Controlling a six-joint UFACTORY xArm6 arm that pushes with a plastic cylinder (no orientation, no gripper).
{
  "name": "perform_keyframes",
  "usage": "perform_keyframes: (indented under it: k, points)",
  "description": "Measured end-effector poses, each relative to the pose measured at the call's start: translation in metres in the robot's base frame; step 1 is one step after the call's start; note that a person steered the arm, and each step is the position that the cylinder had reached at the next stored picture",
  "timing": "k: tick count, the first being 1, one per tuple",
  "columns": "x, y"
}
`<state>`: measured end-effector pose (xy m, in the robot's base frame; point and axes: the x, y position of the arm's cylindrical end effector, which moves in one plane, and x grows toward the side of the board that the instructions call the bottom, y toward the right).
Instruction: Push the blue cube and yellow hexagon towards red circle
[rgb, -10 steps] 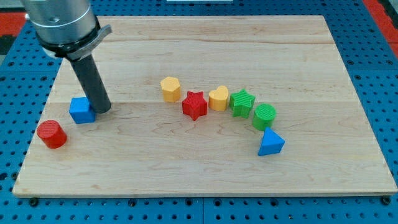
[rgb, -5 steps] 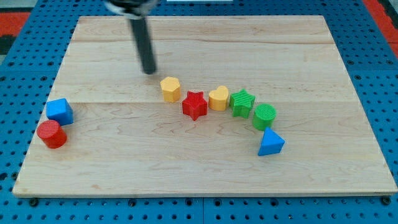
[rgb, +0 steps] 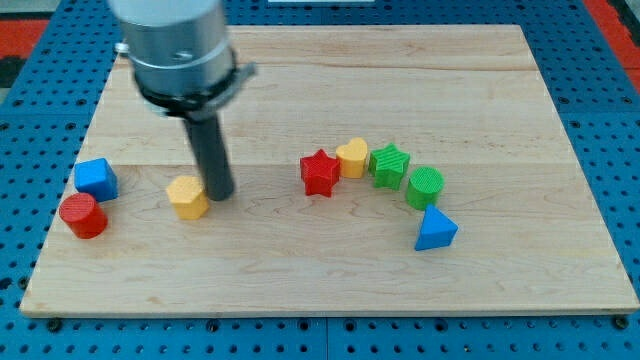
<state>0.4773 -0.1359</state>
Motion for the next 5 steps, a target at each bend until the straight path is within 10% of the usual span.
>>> perform_keyframes:
  k: [3,5]
  points:
    - [-0.102,0.098]
    - [-0.067,0.226]
